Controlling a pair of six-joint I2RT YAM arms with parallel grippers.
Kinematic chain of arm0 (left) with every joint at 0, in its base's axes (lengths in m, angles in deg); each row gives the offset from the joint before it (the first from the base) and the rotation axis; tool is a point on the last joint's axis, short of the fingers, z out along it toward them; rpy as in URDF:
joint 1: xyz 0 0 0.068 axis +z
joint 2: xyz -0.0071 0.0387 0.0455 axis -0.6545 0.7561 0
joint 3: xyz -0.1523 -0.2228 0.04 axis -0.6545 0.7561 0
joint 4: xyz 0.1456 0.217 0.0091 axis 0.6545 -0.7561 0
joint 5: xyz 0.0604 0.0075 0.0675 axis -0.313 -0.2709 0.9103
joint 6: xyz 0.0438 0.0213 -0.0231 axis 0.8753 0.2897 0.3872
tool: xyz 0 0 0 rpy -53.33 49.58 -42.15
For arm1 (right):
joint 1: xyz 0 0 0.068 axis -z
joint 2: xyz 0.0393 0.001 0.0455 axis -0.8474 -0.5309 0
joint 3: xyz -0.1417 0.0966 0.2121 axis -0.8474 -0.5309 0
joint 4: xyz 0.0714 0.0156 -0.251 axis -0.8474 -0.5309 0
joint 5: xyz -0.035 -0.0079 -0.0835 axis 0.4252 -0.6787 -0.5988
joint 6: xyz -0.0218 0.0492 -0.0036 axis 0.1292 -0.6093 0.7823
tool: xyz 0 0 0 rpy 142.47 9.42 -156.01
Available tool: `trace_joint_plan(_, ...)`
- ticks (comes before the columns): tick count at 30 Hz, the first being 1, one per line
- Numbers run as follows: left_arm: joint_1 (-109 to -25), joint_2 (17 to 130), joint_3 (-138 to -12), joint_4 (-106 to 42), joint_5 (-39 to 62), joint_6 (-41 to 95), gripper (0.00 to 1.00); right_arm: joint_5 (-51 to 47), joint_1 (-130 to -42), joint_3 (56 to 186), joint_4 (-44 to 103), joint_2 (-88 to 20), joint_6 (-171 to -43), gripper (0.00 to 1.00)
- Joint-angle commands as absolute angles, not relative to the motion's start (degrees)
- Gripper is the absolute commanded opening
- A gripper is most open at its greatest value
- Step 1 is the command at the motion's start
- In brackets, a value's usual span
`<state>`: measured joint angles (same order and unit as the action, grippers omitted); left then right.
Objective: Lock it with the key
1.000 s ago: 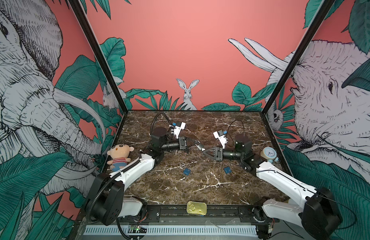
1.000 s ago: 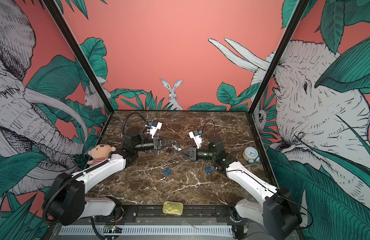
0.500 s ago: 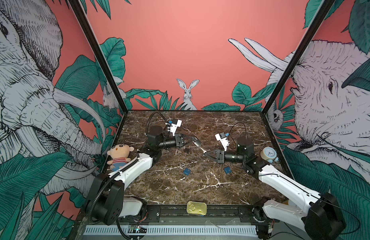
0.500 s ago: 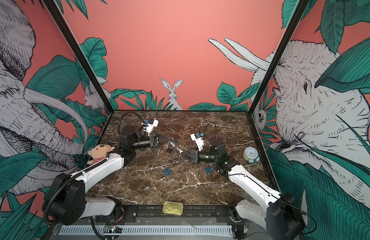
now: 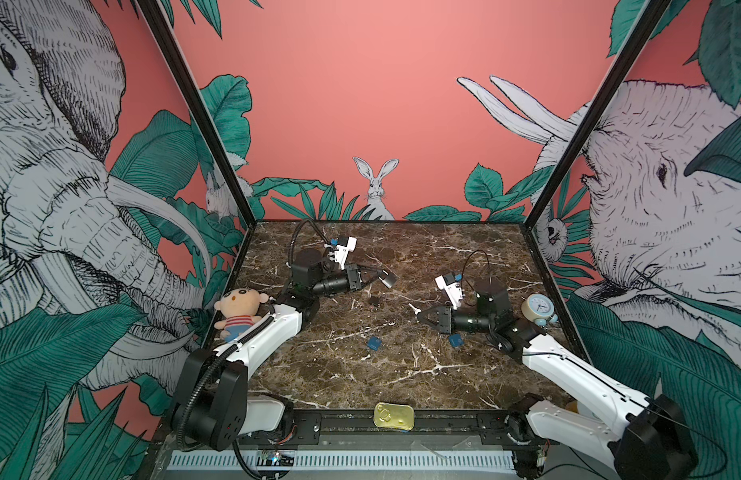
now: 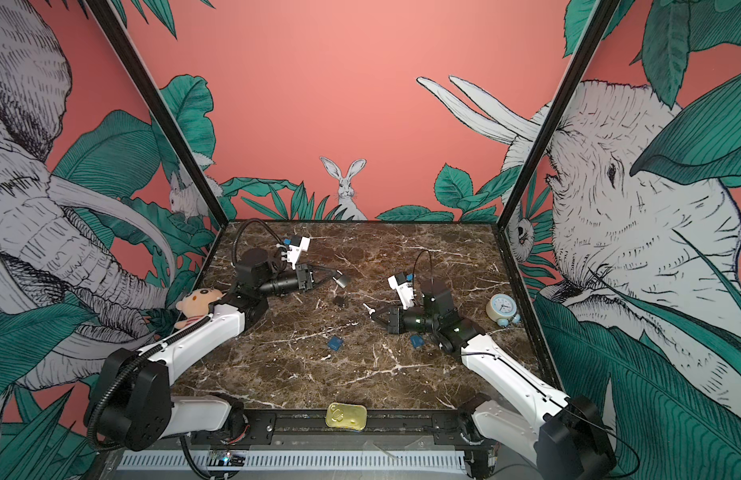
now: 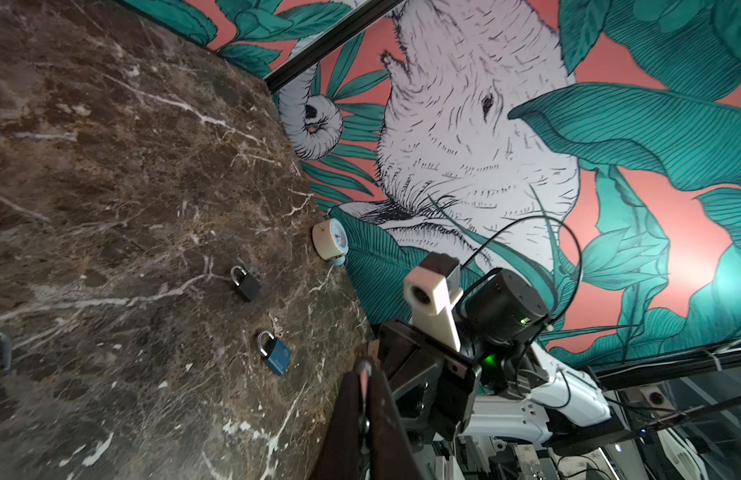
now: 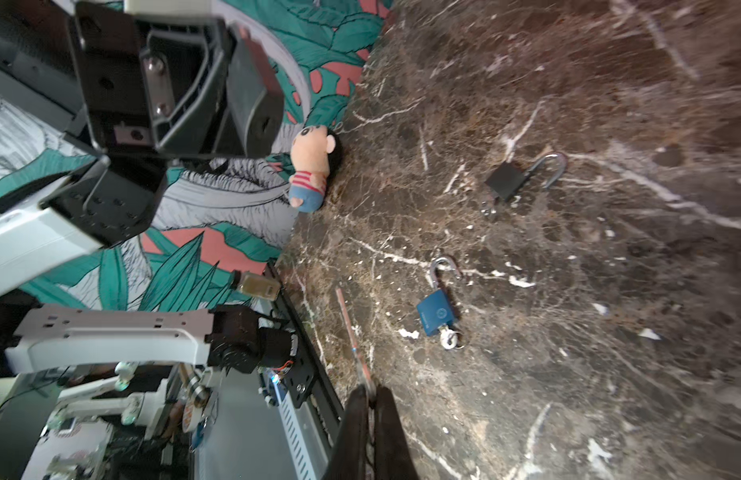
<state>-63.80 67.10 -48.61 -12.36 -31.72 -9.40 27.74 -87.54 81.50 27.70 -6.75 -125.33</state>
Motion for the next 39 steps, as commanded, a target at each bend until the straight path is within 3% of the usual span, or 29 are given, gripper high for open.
trace_joint_plan(1, -65.92, 67.21, -52.07, -21.86, -30.93, -1.21, 0.0, 21.81, -85.54, 82.47, 25.06, -5.94, -123.65, 0.0)
trace_joint_plan(14, -72.93, 94.99, -73.66, -36.37, -28.74, 7.47, 0.0, 15.25, -75.82, 83.33, 30.78, -13.54, -126.64, 0.0)
trace_joint_plan(23, -74.22, 113.63, -93.74, -45.97, -29.39, 9.24, 0.0, 16.09, -72.04, 83.83, 36.5, -20.6, -127.12, 0.0)
trace_joint_plan(39, -75.95, 130.17, -115.02, -61.08, -29.51, 13.75, 0.0, 16.18, -71.12, 85.09, 36.65, -25.19, -124.48, 0.0)
